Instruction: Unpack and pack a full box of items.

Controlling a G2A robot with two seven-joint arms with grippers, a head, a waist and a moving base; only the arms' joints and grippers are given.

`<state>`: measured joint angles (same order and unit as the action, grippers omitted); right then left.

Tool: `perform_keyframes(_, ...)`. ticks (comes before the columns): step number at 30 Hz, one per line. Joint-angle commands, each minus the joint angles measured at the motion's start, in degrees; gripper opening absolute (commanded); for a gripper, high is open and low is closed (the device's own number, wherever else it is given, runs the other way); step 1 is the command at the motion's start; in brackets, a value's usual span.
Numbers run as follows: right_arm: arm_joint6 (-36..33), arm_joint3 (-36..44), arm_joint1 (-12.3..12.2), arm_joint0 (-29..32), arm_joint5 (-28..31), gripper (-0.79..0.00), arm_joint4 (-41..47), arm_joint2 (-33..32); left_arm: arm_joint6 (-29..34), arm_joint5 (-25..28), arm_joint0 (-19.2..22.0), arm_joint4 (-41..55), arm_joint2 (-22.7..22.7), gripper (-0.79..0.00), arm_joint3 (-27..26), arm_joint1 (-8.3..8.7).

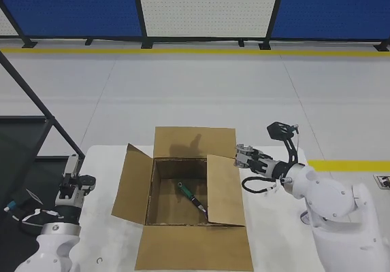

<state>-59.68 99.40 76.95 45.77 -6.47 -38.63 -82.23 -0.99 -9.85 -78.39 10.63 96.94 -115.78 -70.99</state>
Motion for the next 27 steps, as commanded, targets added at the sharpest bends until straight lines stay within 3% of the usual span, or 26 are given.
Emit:
perform_keyframes(1, 1.9, 0.2, 0.1, 0.5, -0.2, -0.785, 0.4, 0.9, 2.6, 0.3, 0.3, 3.4, 2.5, 0.000, -0.5, 0.17)
perform_keyframes(7, 6.3, 2.1, 0.2, 1.2, 0.9, -0.785, 6.9, 1.3, 14.3, -0.6, 2.3, 14.5, 8.6, 0.000, -4.1, 0.77)
perform_keyframes(12, 6.8, 4.7, -0.4, 3.8, 8.7, -0.785, 13.3, -2.1, 29.0, -9.6, 6.2, 23.6, 10.1, 0.000, -4.1, 1.82)
perform_keyframes(16, 6.5, 7.0, -1.2, 7.7, 17.5, -0.785, 20.1, -6.1, 37.5, -17.3, 11.2, 24.6, 6.1, 0.000, -1.5, 2.73)
perform_keyframes(20, 5.0, 8.0, -1.9, 10.8, 23.2, -0.785, 25.7, -9.5, 41.6, -23.2, 15.8, 25.5, -0.9, 0.000, 1.4, 3.09)
perform_keyframes(27, 3.3, 7.6, -2.2, 11.4, 24.7, -0.785, 28.1, -10.3, 42.2, -24.1, 16.6, 25.2, -2.1, 0.000, 1.6, 3.15)
